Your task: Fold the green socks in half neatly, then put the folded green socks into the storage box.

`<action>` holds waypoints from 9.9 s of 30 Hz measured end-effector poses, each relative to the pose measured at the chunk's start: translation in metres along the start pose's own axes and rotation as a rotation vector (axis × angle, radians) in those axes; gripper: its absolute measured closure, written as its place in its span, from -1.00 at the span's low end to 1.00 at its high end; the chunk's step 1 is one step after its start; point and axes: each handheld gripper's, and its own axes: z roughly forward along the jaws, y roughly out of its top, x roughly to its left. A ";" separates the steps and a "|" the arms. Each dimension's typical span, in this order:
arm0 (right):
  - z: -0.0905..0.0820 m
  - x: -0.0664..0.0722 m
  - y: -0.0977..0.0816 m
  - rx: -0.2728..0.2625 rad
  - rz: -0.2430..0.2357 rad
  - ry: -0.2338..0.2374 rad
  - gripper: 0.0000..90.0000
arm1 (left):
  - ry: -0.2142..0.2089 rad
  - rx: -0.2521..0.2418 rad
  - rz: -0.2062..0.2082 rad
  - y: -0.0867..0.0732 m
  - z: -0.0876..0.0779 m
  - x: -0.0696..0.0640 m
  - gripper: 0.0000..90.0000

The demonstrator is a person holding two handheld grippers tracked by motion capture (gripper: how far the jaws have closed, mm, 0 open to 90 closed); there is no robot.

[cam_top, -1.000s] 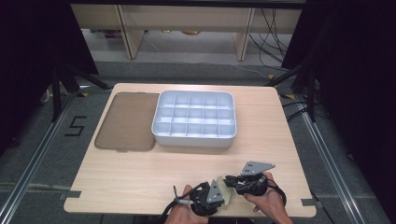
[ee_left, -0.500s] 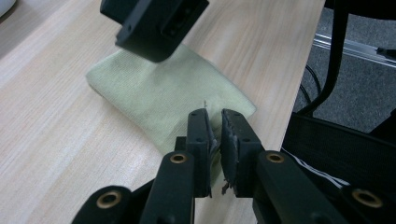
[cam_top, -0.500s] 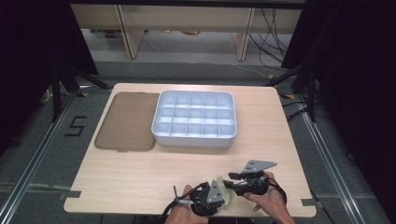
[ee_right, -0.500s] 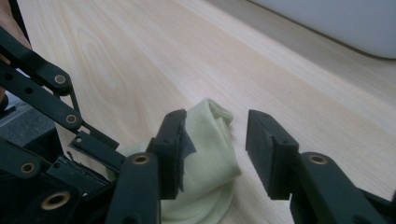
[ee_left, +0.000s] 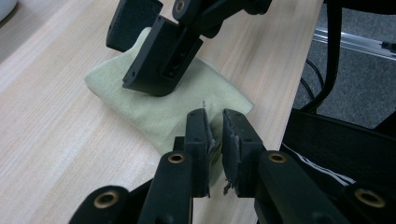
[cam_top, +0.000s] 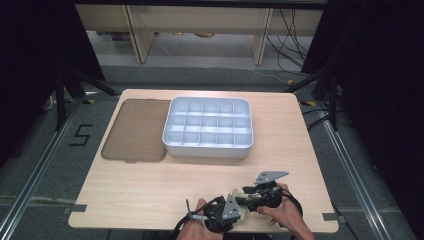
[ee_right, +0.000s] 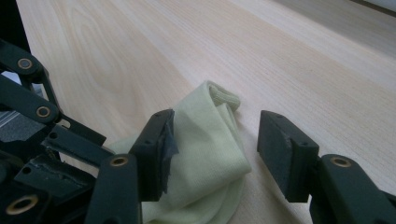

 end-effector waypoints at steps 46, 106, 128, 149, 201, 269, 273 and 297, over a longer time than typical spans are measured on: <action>0.010 0.004 -0.003 -0.016 0.067 0.073 0.60 | -0.010 -0.076 -0.264 -0.039 -0.053 0.021 -0.17; -0.040 -0.015 0.026 -0.245 -0.037 -0.140 0.62 | 0.182 -0.028 -0.329 -0.098 -0.086 0.058 -0.41; -0.049 -0.021 0.043 -0.273 -0.051 -0.174 0.62 | 0.208 -0.035 -0.327 -0.099 -0.087 0.062 -0.43; -0.058 -0.028 0.062 -0.304 -0.100 -0.239 0.62 | 0.193 -0.019 -0.333 -0.099 -0.087 0.062 -0.43; -0.064 -0.038 0.130 -0.258 -0.117 -0.294 0.62 | 0.202 -0.010 -0.311 -0.100 -0.089 0.063 -0.44; 0.027 -0.075 0.144 -0.017 -0.206 -0.495 0.59 | 0.198 -0.011 -0.313 -0.100 -0.088 0.062 -0.44; 0.031 -0.077 0.140 -0.011 -0.217 -0.495 0.59 | 0.199 -0.014 -0.319 -0.100 -0.088 0.062 -0.44; 0.008 -0.070 0.149 -0.054 -0.174 -0.445 0.56 | 0.196 -0.016 -0.339 -0.100 -0.087 0.061 -0.45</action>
